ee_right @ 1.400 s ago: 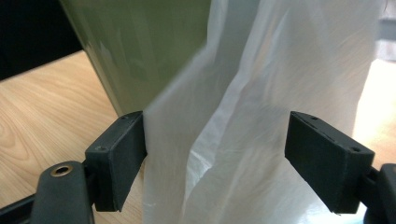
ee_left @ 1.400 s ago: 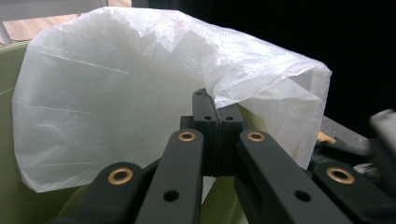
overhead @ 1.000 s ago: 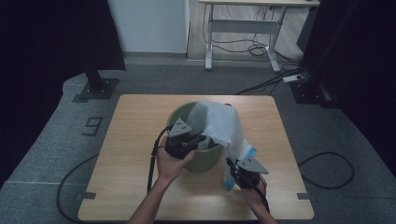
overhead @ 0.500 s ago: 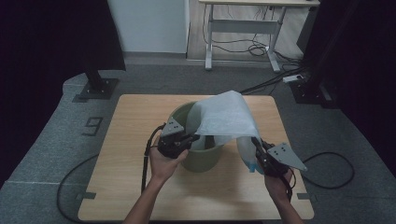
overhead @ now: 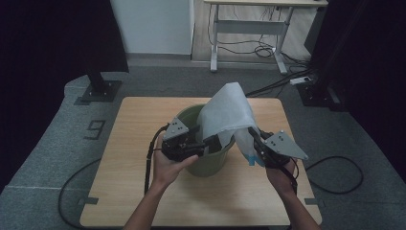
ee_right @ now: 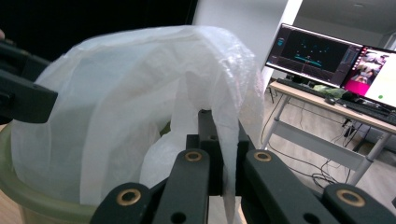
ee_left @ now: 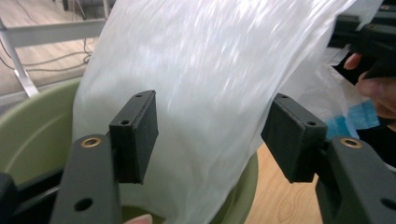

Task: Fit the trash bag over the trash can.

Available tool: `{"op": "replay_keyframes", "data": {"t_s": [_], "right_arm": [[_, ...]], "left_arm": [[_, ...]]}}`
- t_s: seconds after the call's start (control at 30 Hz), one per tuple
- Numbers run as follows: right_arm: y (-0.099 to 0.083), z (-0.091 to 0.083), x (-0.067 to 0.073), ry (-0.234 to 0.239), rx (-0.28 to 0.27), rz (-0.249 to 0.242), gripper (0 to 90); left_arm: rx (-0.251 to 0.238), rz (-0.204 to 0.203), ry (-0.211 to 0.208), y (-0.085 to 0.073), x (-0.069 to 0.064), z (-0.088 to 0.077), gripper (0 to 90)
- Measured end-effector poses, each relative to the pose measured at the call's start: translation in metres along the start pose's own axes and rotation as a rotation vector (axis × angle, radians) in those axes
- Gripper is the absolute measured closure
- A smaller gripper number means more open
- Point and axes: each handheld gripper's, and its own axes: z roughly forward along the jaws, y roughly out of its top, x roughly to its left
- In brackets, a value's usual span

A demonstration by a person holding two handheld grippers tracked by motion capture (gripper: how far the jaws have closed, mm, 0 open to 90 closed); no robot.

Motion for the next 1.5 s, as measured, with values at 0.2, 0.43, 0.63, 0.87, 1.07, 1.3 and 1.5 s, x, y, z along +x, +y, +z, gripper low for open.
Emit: {"op": "replay_keyframes", "data": {"t_s": [0.2, 0.43, 0.63, 0.87, 1.07, 1.3, 1.5], "right_arm": [[0.005, 0.005, 0.01, 0.044, 0.007, -0.015, 88.3], [0.001, 0.013, 0.021, 0.114, 0.03, -0.034, 86.6], [-0.008, 0.012, 0.022, 0.19, 0.016, -0.009, 78.3], [-0.014, 0.011, 0.015, 0.188, 0.018, 0.038, 69.0], [-0.018, 0.009, 0.021, 0.182, 0.038, 0.034, 38.4], [-0.029, -0.008, 0.02, 0.238, 0.035, 0.051, 32.6], [-0.047, -0.022, 0.008, 0.215, 0.062, 0.069, 32.1]], "left_arm": [[0.01, 0.005, -0.012, 0.003, -0.003, 0.01, 38.6], [0.008, 0.016, -0.013, -0.004, -0.004, 0.018, 58.5], [-0.004, -0.014, -0.038, -0.01, 0.007, 0.011, 84.1], [-0.031, -0.056, 0.001, -0.014, 0.018, 0.0, 89.2], [-0.067, -0.116, 0.047, -0.017, 0.029, -0.005, 89.2], [-0.079, -0.183, 0.074, -0.023, 0.048, -0.013, 89.2], [-0.071, -0.196, 0.098, -0.025, 0.058, -0.019, 89.0]]}}
